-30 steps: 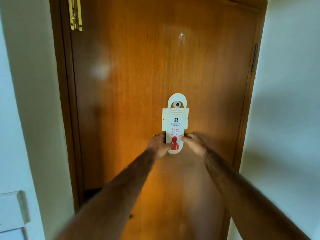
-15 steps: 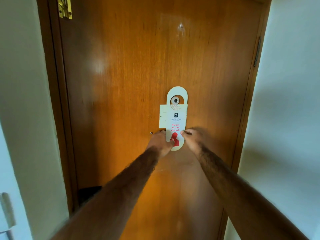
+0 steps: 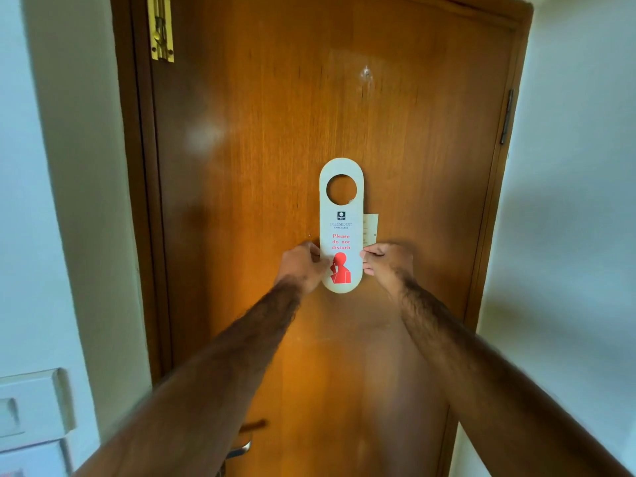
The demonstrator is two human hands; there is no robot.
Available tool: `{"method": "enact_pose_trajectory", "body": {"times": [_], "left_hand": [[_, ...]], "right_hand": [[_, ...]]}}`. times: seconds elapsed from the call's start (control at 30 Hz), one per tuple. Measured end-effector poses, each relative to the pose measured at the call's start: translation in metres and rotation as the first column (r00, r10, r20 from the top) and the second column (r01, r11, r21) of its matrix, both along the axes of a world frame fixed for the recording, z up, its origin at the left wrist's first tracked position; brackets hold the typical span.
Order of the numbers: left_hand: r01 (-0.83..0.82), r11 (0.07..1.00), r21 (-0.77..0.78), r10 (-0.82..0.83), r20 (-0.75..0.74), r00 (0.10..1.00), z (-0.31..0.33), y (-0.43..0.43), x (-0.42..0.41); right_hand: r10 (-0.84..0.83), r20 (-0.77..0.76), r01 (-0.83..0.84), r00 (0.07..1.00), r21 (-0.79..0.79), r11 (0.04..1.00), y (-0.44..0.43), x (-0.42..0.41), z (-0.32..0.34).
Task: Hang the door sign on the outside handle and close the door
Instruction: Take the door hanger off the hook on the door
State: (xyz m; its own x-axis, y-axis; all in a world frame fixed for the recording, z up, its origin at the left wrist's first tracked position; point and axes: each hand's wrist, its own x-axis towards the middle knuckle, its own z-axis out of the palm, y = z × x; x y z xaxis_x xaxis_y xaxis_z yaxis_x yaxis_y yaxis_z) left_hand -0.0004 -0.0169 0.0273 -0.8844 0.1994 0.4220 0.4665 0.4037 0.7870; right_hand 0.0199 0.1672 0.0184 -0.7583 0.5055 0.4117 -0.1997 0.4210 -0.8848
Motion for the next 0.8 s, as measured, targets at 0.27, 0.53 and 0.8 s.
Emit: {"method": "enact_pose_trajectory", "body": {"times": [0.27,0.53,0.8], "left_hand": [[0.005,0.987,0.163,-0.007,0.010,1.000,0.012,-0.052,0.004],[-0.083,0.933,0.350,0.049,0.103,0.993,-0.008,-0.118,-0.003],[-0.275,0.894,0.355,0.198,0.237,0.951,-0.054,-0.173,-0.014]], "right_hand": [[0.182,0.014,-0.181,0.983,-0.025,0.983,-0.058,0.003,0.003],[0.272,0.046,-0.273,0.961,0.037,0.961,-0.125,-0.005,-0.018],[0.318,0.272,-0.367,0.908,0.151,0.918,-0.169,-0.026,-0.085]]}}
